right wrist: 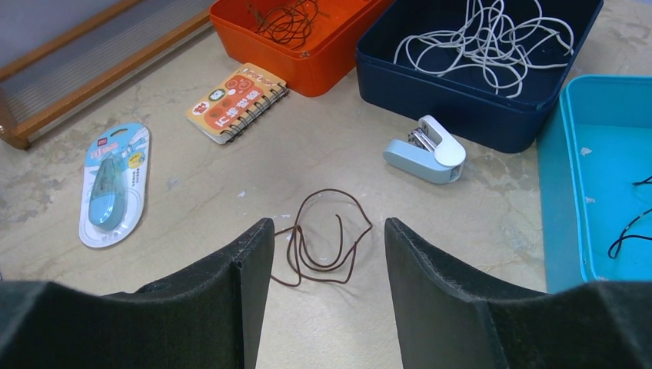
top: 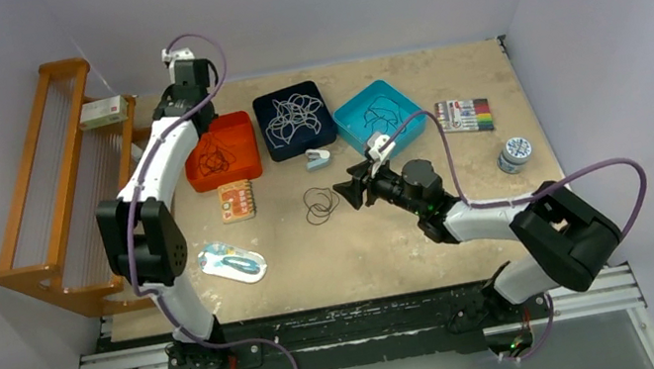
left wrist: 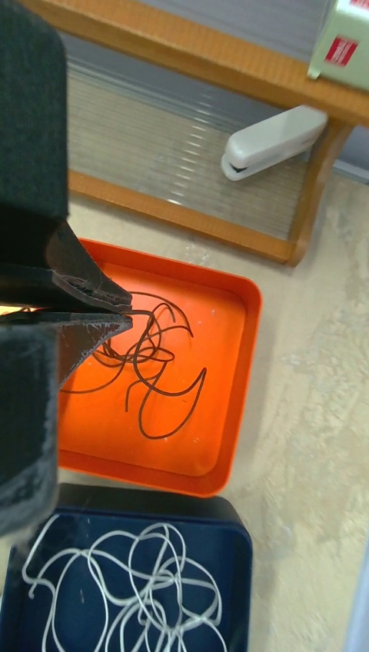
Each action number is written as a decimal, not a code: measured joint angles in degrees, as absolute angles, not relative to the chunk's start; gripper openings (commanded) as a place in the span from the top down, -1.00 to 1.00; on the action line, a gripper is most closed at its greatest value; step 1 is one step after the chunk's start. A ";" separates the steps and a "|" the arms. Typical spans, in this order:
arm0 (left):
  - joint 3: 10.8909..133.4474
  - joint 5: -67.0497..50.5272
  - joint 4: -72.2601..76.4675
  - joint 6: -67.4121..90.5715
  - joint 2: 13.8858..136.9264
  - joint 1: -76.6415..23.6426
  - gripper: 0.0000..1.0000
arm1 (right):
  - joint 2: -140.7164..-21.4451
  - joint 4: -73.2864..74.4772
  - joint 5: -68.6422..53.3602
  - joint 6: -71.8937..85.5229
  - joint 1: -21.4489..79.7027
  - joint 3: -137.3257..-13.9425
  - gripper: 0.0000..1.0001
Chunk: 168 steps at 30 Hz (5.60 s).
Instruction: Untangle the cables
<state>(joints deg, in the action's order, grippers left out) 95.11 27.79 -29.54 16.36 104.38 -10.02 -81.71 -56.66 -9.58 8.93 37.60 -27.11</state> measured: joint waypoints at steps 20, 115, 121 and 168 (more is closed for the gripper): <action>97.86 25.89 -32.95 18.24 120.20 -6.76 0.85 | -83.55 -59.72 -10.00 8.95 37.60 -27.11 -0.16; 92.82 12.40 -22.98 19.75 122.80 -8.71 0.67 | -83.20 -58.74 -10.00 6.96 37.60 -28.08 -0.20; 93.10 13.26 -24.08 19.70 121.93 -8.71 0.37 | -83.00 -58.72 -9.96 6.90 37.60 -28.08 -0.20; 53.52 7.20 -5.85 31.90 85.62 -27.14 0.04 | -96.12 -29.04 -16.73 19.27 32.25 -43.99 -0.08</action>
<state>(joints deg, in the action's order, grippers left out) 53.52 7.20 -5.85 31.90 85.62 -27.14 -96.12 -29.04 -16.73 19.27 32.25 -43.99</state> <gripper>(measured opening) 0.481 0.551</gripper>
